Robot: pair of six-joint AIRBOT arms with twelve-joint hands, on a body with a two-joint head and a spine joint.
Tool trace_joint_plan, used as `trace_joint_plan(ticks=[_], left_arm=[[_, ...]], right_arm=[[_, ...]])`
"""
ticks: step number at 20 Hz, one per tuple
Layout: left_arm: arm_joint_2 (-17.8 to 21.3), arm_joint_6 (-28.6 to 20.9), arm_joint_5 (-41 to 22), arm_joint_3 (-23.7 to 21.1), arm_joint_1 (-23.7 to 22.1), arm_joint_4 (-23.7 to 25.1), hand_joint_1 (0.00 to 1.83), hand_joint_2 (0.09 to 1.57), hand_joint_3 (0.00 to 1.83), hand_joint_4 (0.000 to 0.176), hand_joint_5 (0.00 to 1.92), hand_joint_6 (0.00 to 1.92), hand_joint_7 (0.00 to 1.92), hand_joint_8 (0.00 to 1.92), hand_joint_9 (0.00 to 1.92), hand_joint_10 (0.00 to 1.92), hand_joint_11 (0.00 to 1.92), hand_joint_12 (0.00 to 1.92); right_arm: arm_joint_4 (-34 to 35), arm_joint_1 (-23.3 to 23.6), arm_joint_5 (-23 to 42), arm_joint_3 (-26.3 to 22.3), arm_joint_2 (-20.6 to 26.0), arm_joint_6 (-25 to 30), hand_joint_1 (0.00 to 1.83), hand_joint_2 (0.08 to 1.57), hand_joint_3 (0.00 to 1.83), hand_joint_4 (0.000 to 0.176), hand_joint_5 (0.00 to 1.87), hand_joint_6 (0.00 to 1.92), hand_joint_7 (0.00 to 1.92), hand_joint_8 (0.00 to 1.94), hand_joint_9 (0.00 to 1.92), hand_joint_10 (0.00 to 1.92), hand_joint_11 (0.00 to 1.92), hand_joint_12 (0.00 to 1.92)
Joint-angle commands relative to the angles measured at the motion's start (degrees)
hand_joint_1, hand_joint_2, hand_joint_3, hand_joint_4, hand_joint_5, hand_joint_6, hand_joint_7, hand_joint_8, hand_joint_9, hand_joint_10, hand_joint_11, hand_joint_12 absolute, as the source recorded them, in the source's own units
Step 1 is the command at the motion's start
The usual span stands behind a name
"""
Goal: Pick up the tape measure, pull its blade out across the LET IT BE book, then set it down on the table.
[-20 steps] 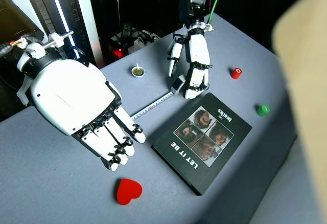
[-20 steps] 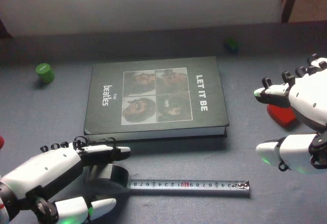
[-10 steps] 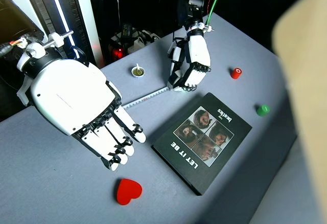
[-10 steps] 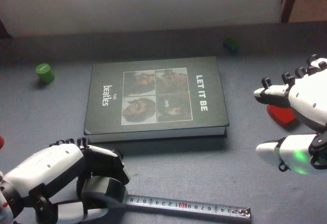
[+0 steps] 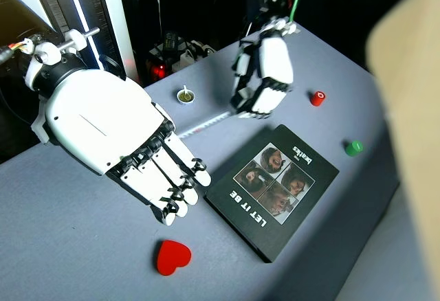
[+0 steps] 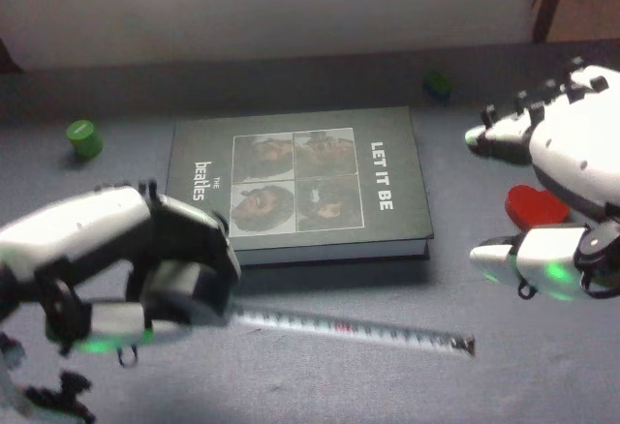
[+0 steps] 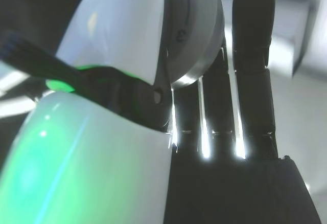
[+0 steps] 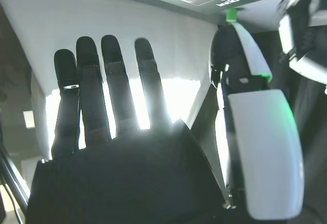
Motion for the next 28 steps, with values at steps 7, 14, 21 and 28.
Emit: trace_joint_plan(ticks=[7,14,21,28], left_arm=[[-0.04,3.96,18.51,6.93,-20.41,-0.75,1.37,1.16,0.00,0.000,0.79,0.97,0.88,1.18,0.90,1.33,0.96,1.13],[-2.63,22.05,22.65,11.93,-28.24,-22.28,1.50,1.10,0.00,0.000,0.86,0.76,0.90,1.09,0.97,1.13,0.97,1.42],[-2.08,16.46,17.39,12.25,-26.45,-27.72,1.41,1.12,0.00,0.000,0.86,0.83,0.91,1.14,1.00,1.23,0.93,1.24],[0.18,7.95,17.04,11.77,-23.06,-21.12,1.50,1.10,0.00,0.000,0.81,0.92,0.89,1.09,1.00,1.07,0.98,1.38]], right_arm=[[-4.85,6.83,-5.46,3.32,-7.18,-5.15,0.93,1.06,0.00,0.000,0.55,0.01,0.54,0.01,0.51,0.02,0.19,0.92],[4.34,13.12,-11.74,8.16,-16.42,-8.04,0.98,1.08,0.00,0.000,0.66,0.02,0.71,0.02,0.65,0.02,0.28,0.91],[-5.56,10.34,-13.63,13.00,-22.71,-1.45,1.01,1.10,0.00,0.000,0.73,0.02,0.78,0.01,0.71,0.02,0.32,0.92],[-5.59,10.22,-10.61,20.14,-26.66,1.22,1.03,1.10,0.00,0.000,0.75,0.01,0.82,0.02,0.76,0.03,0.38,0.95]])
